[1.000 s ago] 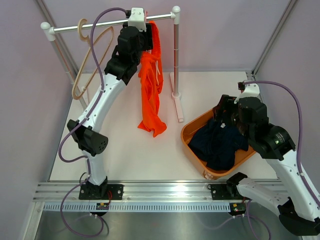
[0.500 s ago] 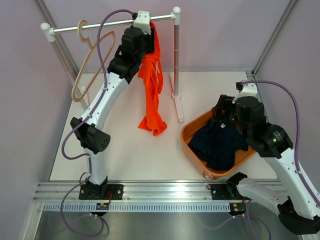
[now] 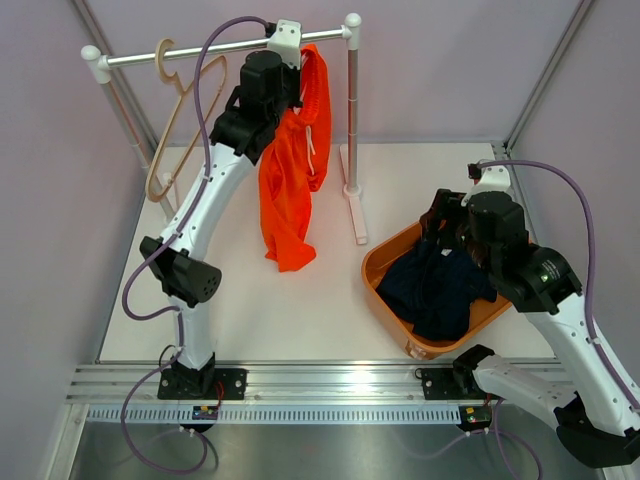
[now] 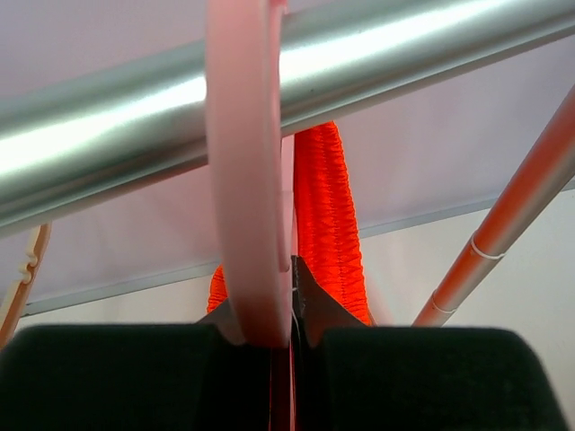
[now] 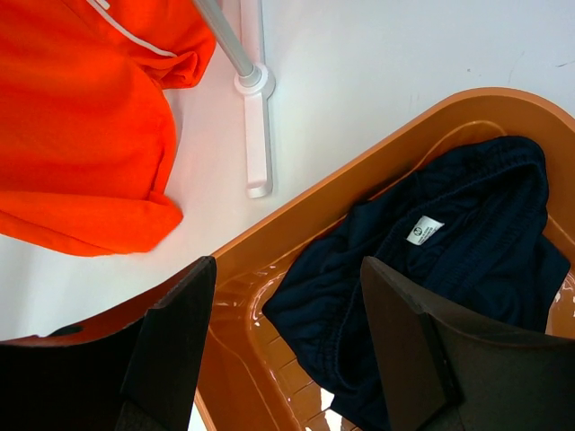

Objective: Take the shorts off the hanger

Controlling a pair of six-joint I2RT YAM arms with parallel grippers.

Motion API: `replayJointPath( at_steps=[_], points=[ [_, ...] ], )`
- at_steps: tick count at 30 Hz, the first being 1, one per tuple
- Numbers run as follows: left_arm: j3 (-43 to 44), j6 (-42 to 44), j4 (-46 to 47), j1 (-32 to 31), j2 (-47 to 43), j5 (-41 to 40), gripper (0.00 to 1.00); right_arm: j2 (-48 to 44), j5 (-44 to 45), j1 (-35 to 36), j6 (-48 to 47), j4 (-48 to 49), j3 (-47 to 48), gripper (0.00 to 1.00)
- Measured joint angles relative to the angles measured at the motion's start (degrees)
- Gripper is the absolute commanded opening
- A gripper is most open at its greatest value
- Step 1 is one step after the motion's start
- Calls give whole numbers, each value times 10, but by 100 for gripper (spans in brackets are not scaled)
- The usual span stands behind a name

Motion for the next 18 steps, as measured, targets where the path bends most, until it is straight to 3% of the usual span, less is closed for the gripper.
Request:
replayJointPath(
  at_steps=[18],
  points=[
    [2, 28, -9, 8, -22, 45, 0, 2, -4, 0, 0, 13, -12, 74]
  ],
)
